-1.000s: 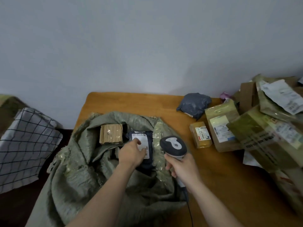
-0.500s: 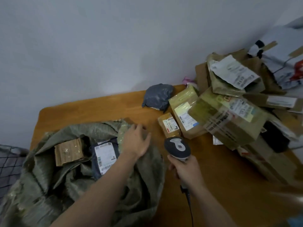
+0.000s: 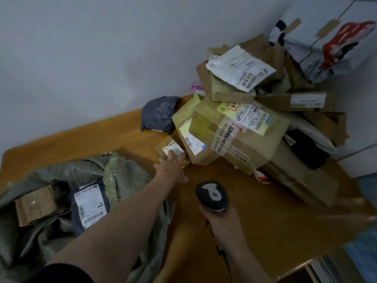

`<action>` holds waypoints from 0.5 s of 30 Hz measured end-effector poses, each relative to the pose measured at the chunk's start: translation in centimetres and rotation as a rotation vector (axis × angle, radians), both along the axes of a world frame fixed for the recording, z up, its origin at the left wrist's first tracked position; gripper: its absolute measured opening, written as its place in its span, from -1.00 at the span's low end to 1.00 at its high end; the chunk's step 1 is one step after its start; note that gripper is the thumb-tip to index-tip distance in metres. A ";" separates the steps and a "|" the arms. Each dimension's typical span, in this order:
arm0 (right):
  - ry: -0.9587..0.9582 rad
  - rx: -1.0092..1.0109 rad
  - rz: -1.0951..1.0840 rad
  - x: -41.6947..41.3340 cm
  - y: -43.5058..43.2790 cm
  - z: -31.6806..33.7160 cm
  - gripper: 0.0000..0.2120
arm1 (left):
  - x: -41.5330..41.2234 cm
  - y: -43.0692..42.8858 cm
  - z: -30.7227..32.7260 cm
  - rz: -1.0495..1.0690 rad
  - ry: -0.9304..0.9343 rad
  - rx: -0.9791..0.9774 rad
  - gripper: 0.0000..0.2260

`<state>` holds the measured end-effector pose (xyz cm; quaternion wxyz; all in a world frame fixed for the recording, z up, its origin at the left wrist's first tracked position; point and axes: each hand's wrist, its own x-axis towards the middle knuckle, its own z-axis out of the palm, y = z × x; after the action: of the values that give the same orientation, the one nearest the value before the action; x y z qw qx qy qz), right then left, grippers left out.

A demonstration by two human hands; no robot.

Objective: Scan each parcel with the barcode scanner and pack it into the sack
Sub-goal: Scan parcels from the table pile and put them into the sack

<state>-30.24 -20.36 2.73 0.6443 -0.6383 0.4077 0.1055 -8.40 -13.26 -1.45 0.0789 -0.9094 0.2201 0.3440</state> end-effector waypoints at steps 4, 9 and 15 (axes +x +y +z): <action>0.004 0.016 0.043 -1.0 -0.6 0.0 -0.69 | -2.3 0.7 -0.2 0.049 0.017 -0.129 -0.29; -0.006 0.037 0.078 -1.7 -1.5 1.0 -0.66 | -6.1 2.7 0.9 0.226 -0.019 -0.377 -0.31; -0.183 0.015 0.055 -0.8 -1.3 4.2 -0.77 | -11.6 5.0 5.8 0.399 -0.123 -0.754 -0.22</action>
<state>-31.06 -21.64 6.93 0.6806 -0.6514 0.3285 0.0673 -19.97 -8.24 4.30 -0.3143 -0.9181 0.1451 0.1933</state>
